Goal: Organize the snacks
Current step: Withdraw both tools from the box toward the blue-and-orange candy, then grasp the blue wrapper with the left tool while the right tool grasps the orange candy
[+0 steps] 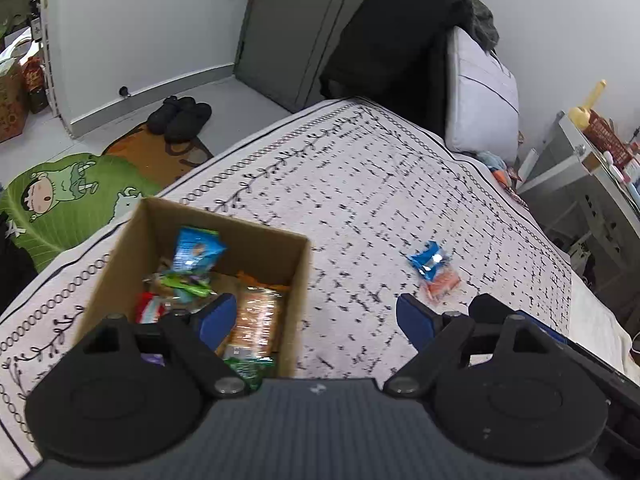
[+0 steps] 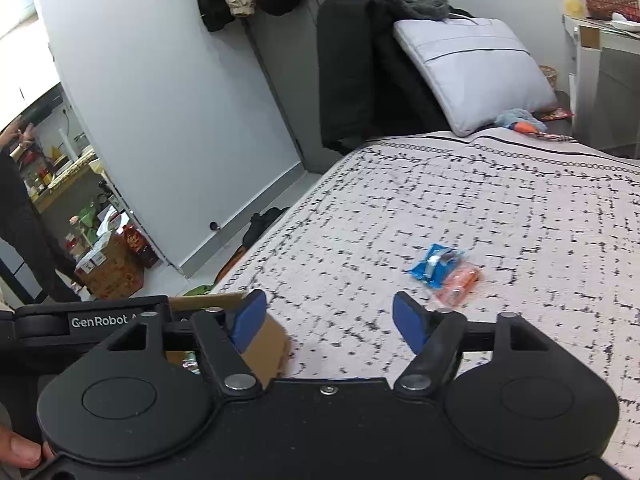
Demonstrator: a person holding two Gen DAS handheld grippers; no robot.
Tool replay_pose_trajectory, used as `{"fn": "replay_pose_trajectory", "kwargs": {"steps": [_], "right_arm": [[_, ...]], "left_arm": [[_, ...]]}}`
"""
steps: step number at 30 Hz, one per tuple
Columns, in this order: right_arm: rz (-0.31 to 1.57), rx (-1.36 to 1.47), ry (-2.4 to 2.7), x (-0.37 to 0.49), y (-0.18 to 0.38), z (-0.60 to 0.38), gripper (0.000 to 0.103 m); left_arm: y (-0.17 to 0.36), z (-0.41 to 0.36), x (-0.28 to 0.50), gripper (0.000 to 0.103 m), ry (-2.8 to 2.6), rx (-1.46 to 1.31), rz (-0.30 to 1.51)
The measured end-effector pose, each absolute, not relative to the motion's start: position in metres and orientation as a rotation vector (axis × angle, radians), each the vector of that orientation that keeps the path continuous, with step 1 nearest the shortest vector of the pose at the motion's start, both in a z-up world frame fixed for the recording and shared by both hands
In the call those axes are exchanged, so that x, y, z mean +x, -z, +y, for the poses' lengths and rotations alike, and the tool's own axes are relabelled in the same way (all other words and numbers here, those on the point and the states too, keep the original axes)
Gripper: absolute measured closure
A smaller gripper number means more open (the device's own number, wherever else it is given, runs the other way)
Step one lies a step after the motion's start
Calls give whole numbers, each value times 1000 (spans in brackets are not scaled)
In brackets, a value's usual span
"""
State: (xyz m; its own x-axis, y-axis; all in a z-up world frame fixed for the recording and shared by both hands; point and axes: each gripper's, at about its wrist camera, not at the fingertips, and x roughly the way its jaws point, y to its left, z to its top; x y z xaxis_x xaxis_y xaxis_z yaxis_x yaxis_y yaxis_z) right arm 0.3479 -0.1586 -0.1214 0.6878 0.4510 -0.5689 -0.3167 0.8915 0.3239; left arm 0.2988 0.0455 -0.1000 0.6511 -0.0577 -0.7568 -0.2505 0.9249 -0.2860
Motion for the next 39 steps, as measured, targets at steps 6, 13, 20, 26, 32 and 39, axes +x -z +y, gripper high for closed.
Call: {"fn": "replay_pose_trajectory", "kwargs": {"steps": [6,13,20,26,32,39], "right_arm": [[703,207,-410,358,131,-179,29],[705,231,-395,370,137,-201,26],[730,282,-347,387,150,-223,26],[758,342,-312,405,164,-238,30],[804,431,-288,427,184,-246,42],[854,505,-262,454,217,-241,54]], "left_arm": [[106,26,311,16,-96,-370,868],[113,5,330,16,-73,-358,871],[124,-12,353,16,-45,-356,875],[137,-26,375,16,2,-356,866],[152,-37,403,20,22,-351,870],[172,-46,441,35,54,-340,899]]}}
